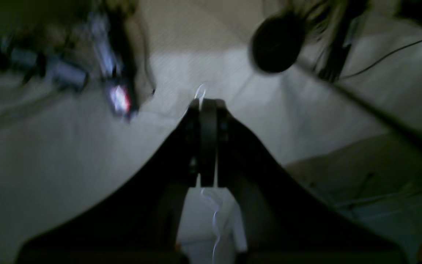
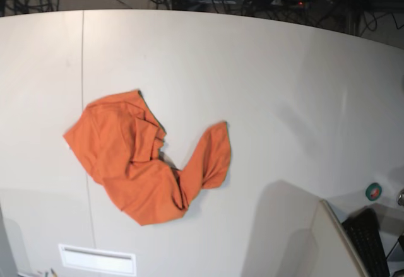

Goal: Layout the t-shirt on the table in an organized manner, then fold the t-shirt properly

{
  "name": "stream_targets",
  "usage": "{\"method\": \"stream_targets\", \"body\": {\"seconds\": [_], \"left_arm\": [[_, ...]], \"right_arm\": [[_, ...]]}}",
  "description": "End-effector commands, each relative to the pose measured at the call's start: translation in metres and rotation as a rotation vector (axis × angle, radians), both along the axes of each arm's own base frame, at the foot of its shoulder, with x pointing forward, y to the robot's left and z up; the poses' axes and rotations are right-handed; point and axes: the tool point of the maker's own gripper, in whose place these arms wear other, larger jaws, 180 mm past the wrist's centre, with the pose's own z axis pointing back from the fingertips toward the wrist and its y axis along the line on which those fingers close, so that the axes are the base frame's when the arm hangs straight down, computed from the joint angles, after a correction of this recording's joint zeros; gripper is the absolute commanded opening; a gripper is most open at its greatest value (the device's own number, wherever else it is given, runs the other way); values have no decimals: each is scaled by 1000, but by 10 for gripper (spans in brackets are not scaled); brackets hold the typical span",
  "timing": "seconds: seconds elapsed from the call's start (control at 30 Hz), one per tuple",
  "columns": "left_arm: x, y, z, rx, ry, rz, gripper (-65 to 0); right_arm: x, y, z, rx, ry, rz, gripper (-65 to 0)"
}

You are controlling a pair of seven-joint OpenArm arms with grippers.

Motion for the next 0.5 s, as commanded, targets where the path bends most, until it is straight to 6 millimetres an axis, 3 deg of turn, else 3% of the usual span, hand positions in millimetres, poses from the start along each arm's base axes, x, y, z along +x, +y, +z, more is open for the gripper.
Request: {"method": "stream_targets", "body": {"seconds": [0.0, 0.17, 0.27, 0.33, 0.47], "left_arm": [[16, -3, 17, -22, -70, -9, -650], [59, -15, 68, -99, -215, -14, -650], [90, -21, 86, -161, -294, 34, -650], [109, -24, 90, -198, -310, 77, -650], [148, -28, 82, -240, -240, 132, -650]], "right_arm": [[8, -4, 9, -10, -25, 2, -650], [62, -4, 45, -33, -141, 38, -650], [113, 4, 72, -37, -276, 41, -650], [144, 9, 88, -34, -351, 34, -650], [191, 14, 96, -11, -387, 3, -650]]}}
